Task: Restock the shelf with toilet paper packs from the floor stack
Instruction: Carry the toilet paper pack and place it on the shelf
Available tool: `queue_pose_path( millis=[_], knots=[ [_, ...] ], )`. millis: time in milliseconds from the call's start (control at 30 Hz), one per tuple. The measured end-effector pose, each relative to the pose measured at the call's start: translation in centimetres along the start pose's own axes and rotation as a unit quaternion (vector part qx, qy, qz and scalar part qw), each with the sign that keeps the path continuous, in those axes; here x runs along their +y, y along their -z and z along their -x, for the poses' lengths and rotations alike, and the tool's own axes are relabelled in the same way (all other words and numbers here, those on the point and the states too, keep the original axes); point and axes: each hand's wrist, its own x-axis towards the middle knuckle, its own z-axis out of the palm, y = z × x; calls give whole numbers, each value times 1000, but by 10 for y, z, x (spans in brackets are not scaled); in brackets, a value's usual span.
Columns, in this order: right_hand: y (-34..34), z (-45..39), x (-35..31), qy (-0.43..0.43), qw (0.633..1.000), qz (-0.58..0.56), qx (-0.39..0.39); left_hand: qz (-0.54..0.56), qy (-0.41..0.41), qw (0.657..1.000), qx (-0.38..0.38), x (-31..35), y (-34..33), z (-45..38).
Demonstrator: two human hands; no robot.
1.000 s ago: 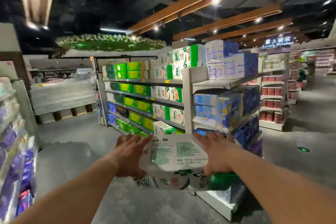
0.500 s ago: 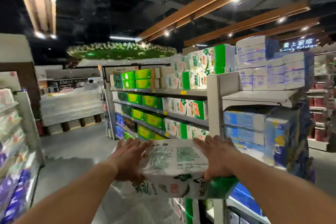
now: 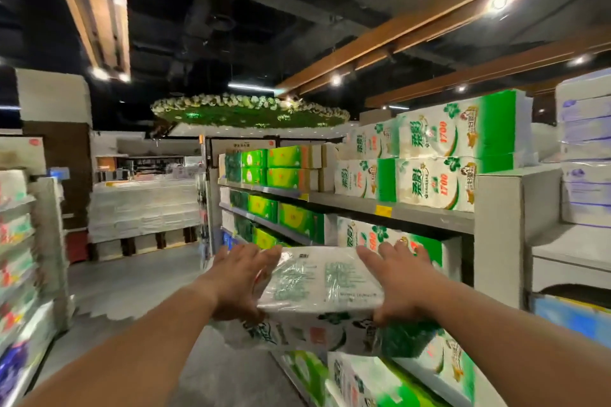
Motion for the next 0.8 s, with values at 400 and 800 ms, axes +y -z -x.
queue_pose_path(
  millis=[400, 800],
  knots=[
    [0, -276, 46, -139, 988, 64, 3, 0, -138, 987, 78, -150, -60, -345],
    [17, -486, 131, -213, 960, 144, 107, 53, -189, 949, 245, -212, -70, -617]
  ],
)
